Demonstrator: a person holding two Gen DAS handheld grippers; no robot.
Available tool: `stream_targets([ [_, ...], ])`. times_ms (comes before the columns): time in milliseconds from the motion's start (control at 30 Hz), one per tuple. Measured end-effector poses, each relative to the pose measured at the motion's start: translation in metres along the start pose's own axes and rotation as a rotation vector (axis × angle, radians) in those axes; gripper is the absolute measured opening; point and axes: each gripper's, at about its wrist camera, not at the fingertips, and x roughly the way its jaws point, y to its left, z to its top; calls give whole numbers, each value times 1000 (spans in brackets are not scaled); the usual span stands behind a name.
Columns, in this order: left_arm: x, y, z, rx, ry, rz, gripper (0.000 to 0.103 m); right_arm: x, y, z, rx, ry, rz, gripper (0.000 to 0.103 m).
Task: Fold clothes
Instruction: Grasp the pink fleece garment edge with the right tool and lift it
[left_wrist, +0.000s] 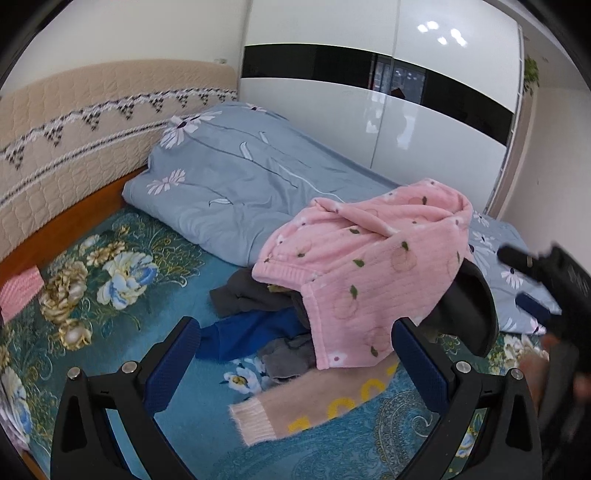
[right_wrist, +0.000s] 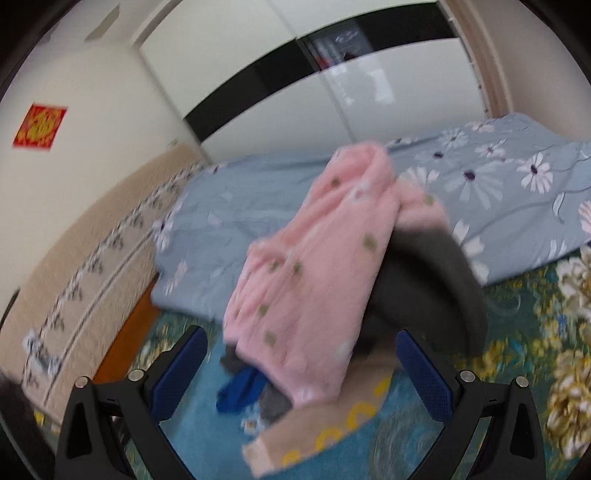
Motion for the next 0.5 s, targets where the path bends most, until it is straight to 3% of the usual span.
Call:
stream_targets([
  [200,-7,19,-1,-31,-9,17,103,52,-31,68,113,-6,25,103],
  [333,-13,33,-4,-42,-14,41,103,97,-48,106,192,35,-24,102],
  [367,-14,37,-5,-47,-15,50,103,107,-53,112,211,43,-50,101],
  [500,-21,56,-9,-72,-24,87,103,142,-70,121,295,111,-132,77],
])
